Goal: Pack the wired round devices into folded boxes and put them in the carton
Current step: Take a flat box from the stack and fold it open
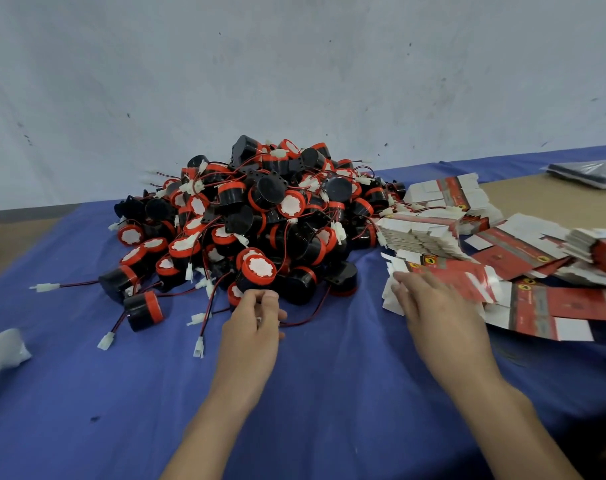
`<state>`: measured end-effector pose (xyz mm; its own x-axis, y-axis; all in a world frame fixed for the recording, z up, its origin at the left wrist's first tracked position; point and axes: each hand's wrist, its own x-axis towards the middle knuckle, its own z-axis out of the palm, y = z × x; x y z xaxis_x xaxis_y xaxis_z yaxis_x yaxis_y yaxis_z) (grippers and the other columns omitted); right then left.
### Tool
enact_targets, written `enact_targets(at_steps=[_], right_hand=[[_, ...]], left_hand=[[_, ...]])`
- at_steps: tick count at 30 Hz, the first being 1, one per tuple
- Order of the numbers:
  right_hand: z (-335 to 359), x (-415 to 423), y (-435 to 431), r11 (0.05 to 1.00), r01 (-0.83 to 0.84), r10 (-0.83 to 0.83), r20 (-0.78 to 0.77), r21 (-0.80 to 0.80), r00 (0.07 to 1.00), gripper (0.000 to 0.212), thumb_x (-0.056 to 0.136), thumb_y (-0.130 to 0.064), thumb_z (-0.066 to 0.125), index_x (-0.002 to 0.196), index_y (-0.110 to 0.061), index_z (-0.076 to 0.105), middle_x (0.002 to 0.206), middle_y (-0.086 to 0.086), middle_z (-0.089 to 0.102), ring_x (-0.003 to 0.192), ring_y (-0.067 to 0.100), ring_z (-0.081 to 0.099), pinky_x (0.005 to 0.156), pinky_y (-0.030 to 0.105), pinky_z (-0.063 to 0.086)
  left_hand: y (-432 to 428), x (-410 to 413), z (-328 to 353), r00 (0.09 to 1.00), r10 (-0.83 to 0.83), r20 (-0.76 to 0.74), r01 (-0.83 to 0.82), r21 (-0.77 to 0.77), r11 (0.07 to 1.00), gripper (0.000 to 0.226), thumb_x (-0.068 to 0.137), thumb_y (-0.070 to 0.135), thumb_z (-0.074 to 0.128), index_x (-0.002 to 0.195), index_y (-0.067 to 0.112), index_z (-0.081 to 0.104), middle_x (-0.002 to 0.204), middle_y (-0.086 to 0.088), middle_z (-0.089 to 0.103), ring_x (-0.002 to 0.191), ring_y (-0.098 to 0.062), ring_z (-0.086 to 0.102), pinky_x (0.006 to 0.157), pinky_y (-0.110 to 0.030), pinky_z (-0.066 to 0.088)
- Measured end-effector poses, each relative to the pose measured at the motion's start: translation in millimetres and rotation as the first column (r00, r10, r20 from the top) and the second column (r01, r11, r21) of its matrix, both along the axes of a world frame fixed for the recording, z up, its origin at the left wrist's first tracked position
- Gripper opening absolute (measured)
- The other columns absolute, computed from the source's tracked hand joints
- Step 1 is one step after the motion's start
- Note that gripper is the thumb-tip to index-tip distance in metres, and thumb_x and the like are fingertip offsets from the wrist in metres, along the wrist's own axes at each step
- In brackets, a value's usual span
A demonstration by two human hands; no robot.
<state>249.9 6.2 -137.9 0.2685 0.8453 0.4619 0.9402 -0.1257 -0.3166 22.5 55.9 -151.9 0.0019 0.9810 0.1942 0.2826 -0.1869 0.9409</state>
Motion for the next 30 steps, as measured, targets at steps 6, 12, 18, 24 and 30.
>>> enact_targets(at_steps=[6,12,18,24,30], right_hand=[[35,-19,-21,0.812,-0.046,0.408,-0.509,0.582,0.758,0.025,0.103,-0.045,0.048,0.085,-0.036,0.063,0.075,-0.023,0.066,0.068,-0.007,0.057,0.059,0.006,0.041],[27,-34,-13,0.908,-0.139,0.420,-0.855,0.396,0.305,0.037,0.089,-0.053,0.056,0.096,-0.022,0.075,0.093,-0.001,0.078,0.086,0.013,0.075,0.066,0.019,0.056],[14,-65,2,0.926,-0.229,0.344,-0.921,0.300,0.182,0.028,0.096,-0.048,0.057,0.104,-0.025,0.071,0.097,0.001,0.077,0.084,0.011,0.074,0.062,0.016,0.054],[17,-81,6,0.917,-0.182,0.398,-0.853,0.356,0.337,0.101,0.074,-0.058,0.066,0.158,-0.033,0.016,0.117,-0.030,0.045,0.080,-0.038,0.047,0.061,-0.006,0.038],[21,-86,3,0.891,-0.181,0.453,-0.830,0.416,0.325,0.100,0.075,-0.057,0.066,0.159,-0.034,0.018,0.122,-0.032,0.047,0.091,-0.036,0.048,0.066,-0.006,0.040]], left_hand=[[-11,-6,11,0.991,-0.039,0.125,0.028,0.084,0.996,0.022,0.103,0.045,0.043,0.101,0.035,0.062,0.092,0.016,0.071,0.079,-0.005,0.068,0.071,-0.029,0.055],[-24,-12,21,0.966,-0.175,0.189,0.162,0.087,0.983,0.035,0.095,0.057,0.036,0.110,0.043,0.064,0.108,0.021,0.071,0.102,0.000,0.066,0.090,-0.023,0.050],[-40,-4,27,0.949,-0.207,0.239,0.216,-0.011,0.976,0.035,0.085,0.066,0.032,0.098,0.052,0.062,0.088,0.048,0.061,0.086,0.030,0.053,0.061,0.008,0.036],[-50,2,36,0.897,-0.390,0.209,0.363,0.158,0.918,0.030,0.100,0.049,0.039,0.106,0.063,0.065,0.108,0.031,0.070,0.104,0.014,0.061,0.077,0.002,0.043],[-49,-8,36,0.841,-0.493,0.221,0.468,0.158,0.869,0.027,0.093,0.050,0.056,0.118,0.054,0.066,0.121,0.022,0.069,0.113,0.004,0.063,0.086,-0.002,0.044]])
